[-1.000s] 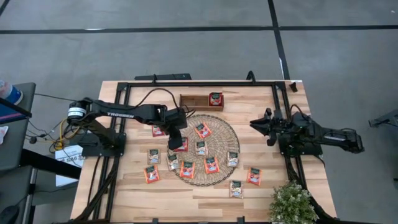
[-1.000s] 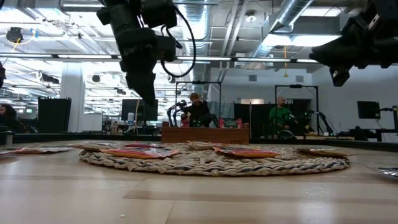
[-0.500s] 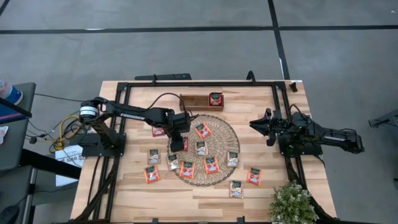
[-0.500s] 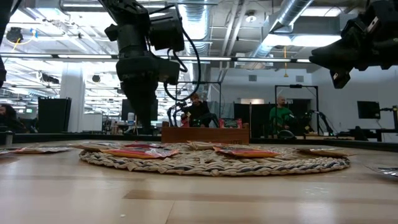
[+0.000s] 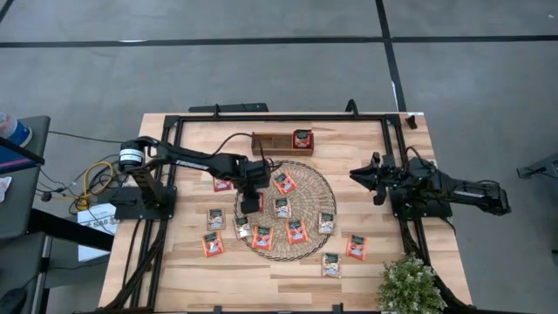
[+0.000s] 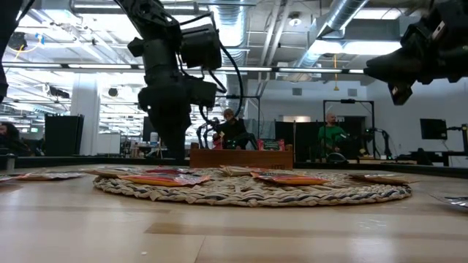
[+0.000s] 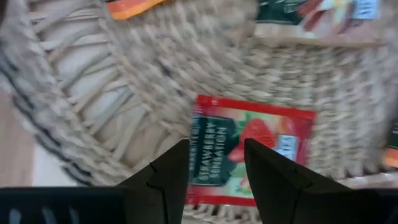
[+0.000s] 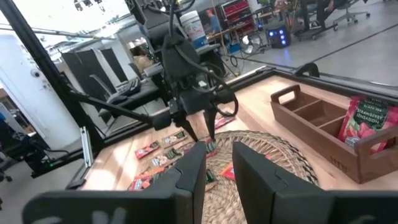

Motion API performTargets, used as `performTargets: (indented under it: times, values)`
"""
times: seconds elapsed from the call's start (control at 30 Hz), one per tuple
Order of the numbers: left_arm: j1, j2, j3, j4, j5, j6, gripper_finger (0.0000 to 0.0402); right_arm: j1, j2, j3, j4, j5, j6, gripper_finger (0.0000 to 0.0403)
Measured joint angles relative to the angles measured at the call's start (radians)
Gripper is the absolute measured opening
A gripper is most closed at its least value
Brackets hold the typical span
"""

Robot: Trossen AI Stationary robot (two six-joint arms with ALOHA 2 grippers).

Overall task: Pick & Place Tea
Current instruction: Put the red tea bag into the right section of the wooden organizer

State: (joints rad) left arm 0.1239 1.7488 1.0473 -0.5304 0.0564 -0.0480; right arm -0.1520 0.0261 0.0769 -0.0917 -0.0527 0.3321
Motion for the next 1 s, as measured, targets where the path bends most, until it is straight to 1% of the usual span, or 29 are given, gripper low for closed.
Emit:
performTargets:
  times: [0.23, 0.43, 1.0]
  values:
    - [0.000, 0.006, 0.000, 0.002, -0.015, -0.009, 0.0146, 0.000, 0.000, 0.000, -0.030, 0.000, 0.000, 0.0072]
    - [0.004, 0.006, 0.000, 0.001, -0.061, -0.004, 0.0146, 0.000, 0.000, 0.000, -0.044, 0.000, 0.000, 0.0072]
    - [0.010, 0.061, 0.003, 0.004, -0.034, -0.015, 0.0146, 0.000, 0.000, 0.000, -0.044, 0.001, 0.000, 0.0072]
